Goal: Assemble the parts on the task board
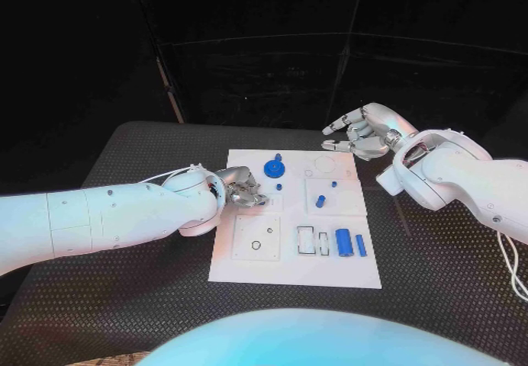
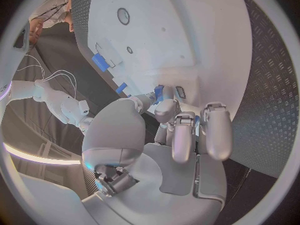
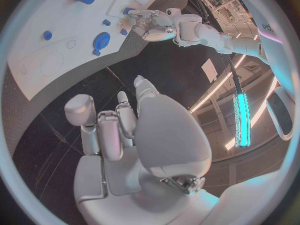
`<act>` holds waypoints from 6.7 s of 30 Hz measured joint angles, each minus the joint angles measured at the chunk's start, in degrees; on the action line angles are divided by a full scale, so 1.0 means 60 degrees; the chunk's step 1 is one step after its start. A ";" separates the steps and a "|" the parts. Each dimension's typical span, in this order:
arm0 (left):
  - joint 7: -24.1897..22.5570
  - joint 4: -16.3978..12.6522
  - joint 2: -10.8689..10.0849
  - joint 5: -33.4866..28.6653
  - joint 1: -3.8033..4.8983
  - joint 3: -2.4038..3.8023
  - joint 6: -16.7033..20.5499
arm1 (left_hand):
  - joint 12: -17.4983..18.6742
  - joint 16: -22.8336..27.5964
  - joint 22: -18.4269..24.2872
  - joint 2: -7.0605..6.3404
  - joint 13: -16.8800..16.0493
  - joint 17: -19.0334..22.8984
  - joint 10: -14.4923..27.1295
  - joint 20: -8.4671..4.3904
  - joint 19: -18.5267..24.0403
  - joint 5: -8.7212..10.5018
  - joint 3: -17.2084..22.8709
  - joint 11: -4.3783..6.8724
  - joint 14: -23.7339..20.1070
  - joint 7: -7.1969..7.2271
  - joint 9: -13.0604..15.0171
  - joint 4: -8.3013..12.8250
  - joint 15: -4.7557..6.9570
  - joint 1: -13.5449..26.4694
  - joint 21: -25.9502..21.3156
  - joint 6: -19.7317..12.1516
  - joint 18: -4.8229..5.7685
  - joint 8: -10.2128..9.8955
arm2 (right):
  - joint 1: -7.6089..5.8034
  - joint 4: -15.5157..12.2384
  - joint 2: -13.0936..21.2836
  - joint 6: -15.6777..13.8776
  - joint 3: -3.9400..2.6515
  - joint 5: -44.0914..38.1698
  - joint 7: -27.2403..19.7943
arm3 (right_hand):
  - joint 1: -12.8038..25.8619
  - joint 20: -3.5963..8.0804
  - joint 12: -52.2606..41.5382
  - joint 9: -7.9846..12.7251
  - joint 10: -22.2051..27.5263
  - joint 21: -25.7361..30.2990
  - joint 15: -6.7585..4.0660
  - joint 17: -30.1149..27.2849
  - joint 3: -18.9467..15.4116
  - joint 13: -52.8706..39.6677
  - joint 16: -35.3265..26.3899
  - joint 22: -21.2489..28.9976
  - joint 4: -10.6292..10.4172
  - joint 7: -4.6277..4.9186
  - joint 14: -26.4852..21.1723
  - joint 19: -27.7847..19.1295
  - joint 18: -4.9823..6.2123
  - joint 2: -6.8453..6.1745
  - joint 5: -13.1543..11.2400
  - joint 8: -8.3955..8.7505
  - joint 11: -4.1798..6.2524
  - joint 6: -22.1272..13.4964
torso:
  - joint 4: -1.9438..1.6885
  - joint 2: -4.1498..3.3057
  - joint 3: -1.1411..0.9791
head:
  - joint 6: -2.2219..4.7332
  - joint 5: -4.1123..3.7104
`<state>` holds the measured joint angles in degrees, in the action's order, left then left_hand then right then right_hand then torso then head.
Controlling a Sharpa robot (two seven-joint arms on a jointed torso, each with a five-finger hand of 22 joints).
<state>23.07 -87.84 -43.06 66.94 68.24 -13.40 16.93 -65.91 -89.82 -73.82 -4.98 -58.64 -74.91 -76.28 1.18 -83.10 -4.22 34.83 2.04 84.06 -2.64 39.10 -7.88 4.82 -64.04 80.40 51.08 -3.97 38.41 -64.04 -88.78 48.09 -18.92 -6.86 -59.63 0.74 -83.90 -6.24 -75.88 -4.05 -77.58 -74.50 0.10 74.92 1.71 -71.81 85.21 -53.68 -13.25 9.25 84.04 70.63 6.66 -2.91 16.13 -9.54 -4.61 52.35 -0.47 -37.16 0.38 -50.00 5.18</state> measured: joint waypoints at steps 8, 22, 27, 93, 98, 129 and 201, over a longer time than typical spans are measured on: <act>0.0032 0.0080 0.0044 -0.0116 0.0039 0.0009 -0.0168 | -0.0037 0.0000 -0.0025 -0.0017 -0.0014 0.0000 -0.0003 0.0000 0.0000 -0.0045 0.0184 0.0003 0.0000 0.0033 0.0072 0.0079 0.0000 0.0196 0.0000 0.0003 0.0000 0.0110 | 0.0000 0.0010 -0.0019 0.0009 0.0000 -0.0001 -0.0002 | 0.0000 0.0000 0.0000 0.0008 0.0036 0.0000 0.0000 -0.0001 0.0000 0.0004 -0.0033 0.0008 0.0000 0.0000 0.0000 0.0000 0.0000 0.0000 0.0036 0.0000 0.0036 0.0000 | 0.0006 -0.0001 -0.0005 | 0.0000 -0.0016; 0.0138 0.0451 0.0379 -0.0313 0.0171 0.0027 -0.0563 | -0.0176 0.0000 -0.0139 0.0031 -0.0055 0.0000 -0.0102 -0.0028 -0.0028 0.0123 0.0464 0.0035 -0.0015 0.0135 0.0207 0.0374 0.0055 0.0609 0.0073 0.0106 0.0000 0.0316 | 0.0000 0.0036 -0.0080 0.0030 0.0000 -0.0002 -0.0004 | 0.0000 0.0000 0.0000 0.0007 0.0035 0.0000 0.0000 -0.0001 0.0000 0.0010 -0.0033 0.0008 0.0000 0.0000 0.0000 0.0000 0.0000 0.0000 0.0091 0.0000 0.0035 0.0000 | 0.0006 -0.0005 -0.0006 | -0.0001 -0.0033; 0.0237 0.0565 0.0494 -0.0404 0.0272 0.0039 -0.0924 | -0.0184 0.0000 -0.0139 0.0133 -0.0055 0.0000 -0.0138 -0.0028 -0.0028 0.0223 0.0340 0.0070 -0.0001 0.0158 0.0269 0.0507 0.0068 0.0726 0.0073 0.0130 0.0000 0.0363 | 0.0001 0.0017 -0.0085 0.0033 0.0001 -0.0003 -0.0007 | 0.0000 0.0000 0.0000 0.0007 0.0035 0.0000 0.0000 -0.0002 0.0000 0.0009 -0.0033 0.0022 0.0000 0.0000 0.0000 0.0000 0.0000 0.0000 0.0145 0.0000 0.0035 0.0000 | 0.0006 -0.0005 -0.0006 | -0.0001 -0.0069; 0.0774 0.1453 0.1188 -0.0619 0.0521 0.0074 -0.2438 | -0.0481 0.0000 -0.0185 0.0379 -0.0353 0.0000 -0.0336 -0.0121 -0.0121 0.0223 -0.0598 0.0238 -0.0036 0.0366 0.0305 0.0645 0.0170 0.2010 0.0112 0.0624 0.0000 0.0381 | 0.0002 0.0006 -0.0113 0.0061 0.0001 0.0038 -0.0030 | 0.0000 0.0000 0.0000 0.0013 0.0034 0.0037 0.0000 0.0001 -0.0026 0.0034 -0.0032 0.0063 0.0026 0.0000 0.0000 0.0000 0.0000 0.0000 0.0444 0.0000 0.0034 0.0000 | -0.0015 0.0000 0.0007 | -0.0001 -0.0125; 0.0786 0.1463 0.1189 -0.0618 0.0523 0.0074 -0.2460 | -0.0546 0.0000 -0.0185 0.0419 -0.0403 0.0000 -0.0372 -0.0125 -0.0125 0.0223 -0.0801 0.0203 -0.0036 0.0385 0.0290 0.0549 0.0170 0.2175 0.0111 0.0674 0.0000 0.0385 | 0.0002 0.0006 -0.0111 0.0062 0.0001 0.0039 -0.0030 | 0.0000 0.0000 0.0000 0.0012 0.0034 0.0038 0.0000 0.0001 -0.0026 0.0033 -0.0032 0.0075 0.0026 0.0000 0.0000 0.0000 0.0000 0.0000 0.0482 0.0000 0.0034 0.0000 | -0.0019 0.0000 0.0007 | -0.0001 -0.0133; 0.0824 0.1338 0.1143 -0.0639 0.0572 0.0047 -0.2665 | -0.0658 0.0000 -0.0183 0.0543 -0.0529 0.0000 -0.0477 -0.0125 -0.0125 0.0223 -0.0985 0.0240 0.0000 0.0438 0.0302 0.0417 0.0204 0.2374 0.0184 0.0823 0.0000 0.0329 | 0.0003 0.0030 -0.0140 0.0093 0.0001 0.0040 -0.0032 | 0.0000 0.0034 0.0000 0.0012 0.0034 0.0037 0.0000 -0.0001 -0.0026 0.0037 -0.0066 0.0106 0.0026 0.0000 0.0000 -0.0034 0.0001 0.0000 0.0480 0.0000 0.0034 0.0000 | -0.0024 0.0004 0.0004 | -0.0001 -0.0098; 0.0826 0.1809 0.1410 -0.0860 0.0725 0.0058 -0.3454 | -0.0703 0.0000 -0.0182 0.0787 -0.0600 0.0000 -0.0579 -0.0150 -0.0149 0.0223 -0.1578 0.0274 -0.0001 0.0461 0.0307 0.0061 0.0204 0.2917 0.0183 0.1014 0.0000 0.0256 | 0.0006 0.0076 -0.0173 0.0163 0.0002 0.0041 0.0022 | 0.0050 0.0033 0.0038 0.0011 0.0034 0.0074 0.0000 0.0005 -0.0026 0.0049 -0.0066 0.0163 0.0026 0.0000 0.0000 -0.0033 0.0002 0.0050 0.0528 0.0000 0.0034 0.0000 | -0.0027 0.0005 0.0012 | -0.0001 -0.0104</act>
<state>28.03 -76.99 -34.60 61.77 72.59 -13.05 -3.80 -70.12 -89.82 -74.91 -0.26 -62.24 -74.90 -79.75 0.28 -84.00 -2.88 25.37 3.69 84.06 0.13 40.94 -7.51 6.04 -46.54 81.50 57.16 -3.97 39.95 -64.01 -88.32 47.05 -17.95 -6.84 -59.38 0.87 -83.61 -6.04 -75.65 -3.99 -77.38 -74.05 0.10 74.95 1.56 -71.51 84.81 -52.70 -13.09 9.25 84.04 70.43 6.67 -2.61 19.30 -9.54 -4.40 52.35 -0.63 -37.13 0.45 -50.01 4.55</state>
